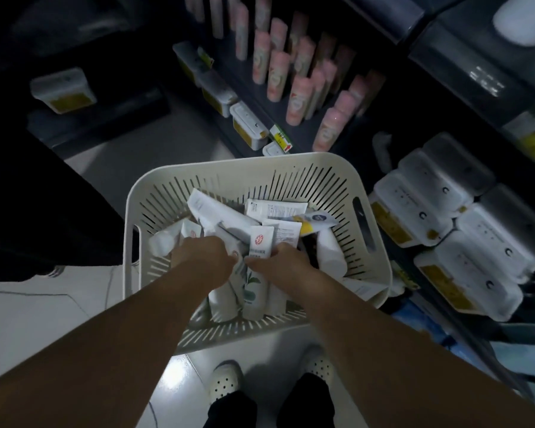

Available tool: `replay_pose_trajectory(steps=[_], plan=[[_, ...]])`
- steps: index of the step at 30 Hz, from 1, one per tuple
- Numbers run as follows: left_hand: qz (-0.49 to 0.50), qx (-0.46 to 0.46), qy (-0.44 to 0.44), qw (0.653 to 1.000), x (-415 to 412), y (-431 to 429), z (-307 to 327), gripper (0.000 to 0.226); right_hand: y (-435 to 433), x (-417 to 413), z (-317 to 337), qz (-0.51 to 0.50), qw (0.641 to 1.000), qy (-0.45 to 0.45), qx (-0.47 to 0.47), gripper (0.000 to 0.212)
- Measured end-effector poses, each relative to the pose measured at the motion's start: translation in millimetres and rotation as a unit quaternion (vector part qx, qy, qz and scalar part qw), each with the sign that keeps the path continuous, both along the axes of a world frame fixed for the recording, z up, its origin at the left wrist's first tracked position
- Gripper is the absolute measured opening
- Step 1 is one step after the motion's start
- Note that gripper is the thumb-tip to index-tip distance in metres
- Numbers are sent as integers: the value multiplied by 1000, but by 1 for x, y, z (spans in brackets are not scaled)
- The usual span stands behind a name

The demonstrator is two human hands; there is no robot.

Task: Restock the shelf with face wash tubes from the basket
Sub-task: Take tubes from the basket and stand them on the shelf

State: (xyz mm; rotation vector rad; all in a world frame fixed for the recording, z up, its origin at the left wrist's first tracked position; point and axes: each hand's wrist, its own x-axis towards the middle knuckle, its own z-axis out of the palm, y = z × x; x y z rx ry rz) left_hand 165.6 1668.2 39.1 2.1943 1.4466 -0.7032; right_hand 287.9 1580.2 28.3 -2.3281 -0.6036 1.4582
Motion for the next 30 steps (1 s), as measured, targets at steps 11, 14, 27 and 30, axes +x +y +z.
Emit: replay_pose_trajectory(steps=[11, 14, 27, 30], plan=[[3, 63, -150, 987, 5, -7, 66, 24, 2, 12, 46, -65, 992, -39, 96, 32], [10, 55, -244, 968, 13, -1, 117, 35, 1, 26, 95, -77, 983, -45, 162, 27], [-36, 37, -503, 863, 58, -8, 390, 16, -51, 80, 378, -67, 913, -137, 379, 18], [-82, 31, -527, 845, 72, -26, 450, 19, -77, 86, 439, -80, 897, -141, 411, 14]])
